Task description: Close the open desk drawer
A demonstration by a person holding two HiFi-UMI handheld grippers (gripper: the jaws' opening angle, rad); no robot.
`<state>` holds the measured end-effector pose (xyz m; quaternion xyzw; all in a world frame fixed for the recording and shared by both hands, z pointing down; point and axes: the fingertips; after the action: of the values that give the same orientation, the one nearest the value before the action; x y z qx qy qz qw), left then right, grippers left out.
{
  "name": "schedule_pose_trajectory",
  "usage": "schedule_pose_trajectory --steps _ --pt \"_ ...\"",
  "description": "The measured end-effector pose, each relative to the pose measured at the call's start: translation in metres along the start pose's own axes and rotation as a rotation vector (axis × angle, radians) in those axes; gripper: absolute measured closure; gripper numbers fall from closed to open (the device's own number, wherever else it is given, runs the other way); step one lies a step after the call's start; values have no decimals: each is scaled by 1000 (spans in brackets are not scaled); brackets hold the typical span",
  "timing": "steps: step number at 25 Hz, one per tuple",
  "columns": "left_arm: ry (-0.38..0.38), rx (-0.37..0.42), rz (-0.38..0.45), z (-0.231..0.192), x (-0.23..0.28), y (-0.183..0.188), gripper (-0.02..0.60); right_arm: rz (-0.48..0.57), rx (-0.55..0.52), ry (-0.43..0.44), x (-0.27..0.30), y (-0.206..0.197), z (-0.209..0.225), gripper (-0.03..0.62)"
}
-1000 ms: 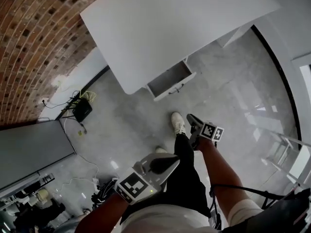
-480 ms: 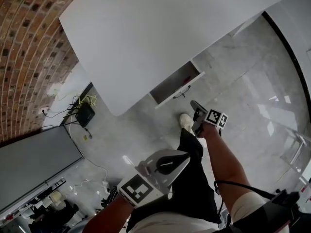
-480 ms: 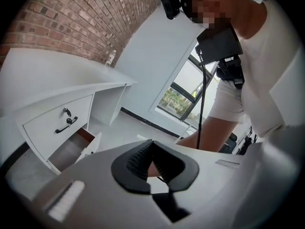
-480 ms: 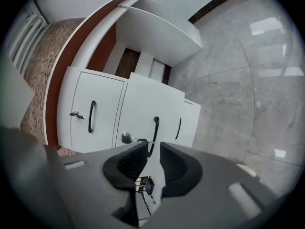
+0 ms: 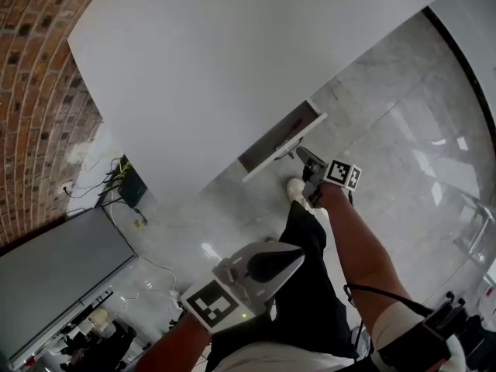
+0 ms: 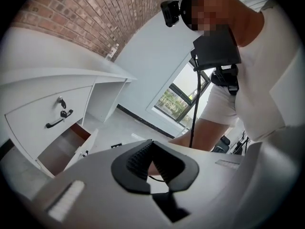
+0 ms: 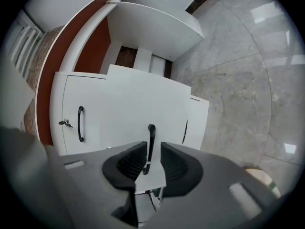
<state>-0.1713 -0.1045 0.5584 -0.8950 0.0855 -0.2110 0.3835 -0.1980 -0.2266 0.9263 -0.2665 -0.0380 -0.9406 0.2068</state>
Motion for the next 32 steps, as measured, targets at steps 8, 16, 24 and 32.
schedule_pose_trajectory --steps 8,16,24,32 --pt "-8 3 -29 -14 1 0 580 -10 61 68 16 0 -2 529" --pt "-24 -4 -30 -23 7 3 580 11 111 108 21 2 -7 576" --pt "-48 -11 -41 -26 16 1 580 17 150 92 23 2 -4 576" --pt "-67 -14 -34 -32 11 -1 580 22 145 141 53 12 -27 576"
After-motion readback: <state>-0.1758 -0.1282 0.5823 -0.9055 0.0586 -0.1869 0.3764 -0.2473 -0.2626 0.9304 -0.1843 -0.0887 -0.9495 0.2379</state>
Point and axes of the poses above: the fingertips, and each gripper's own axes: x forward along the fingers, z to its right, y out of its top, and after that the axes turned 9 degrees about -y, right-handed
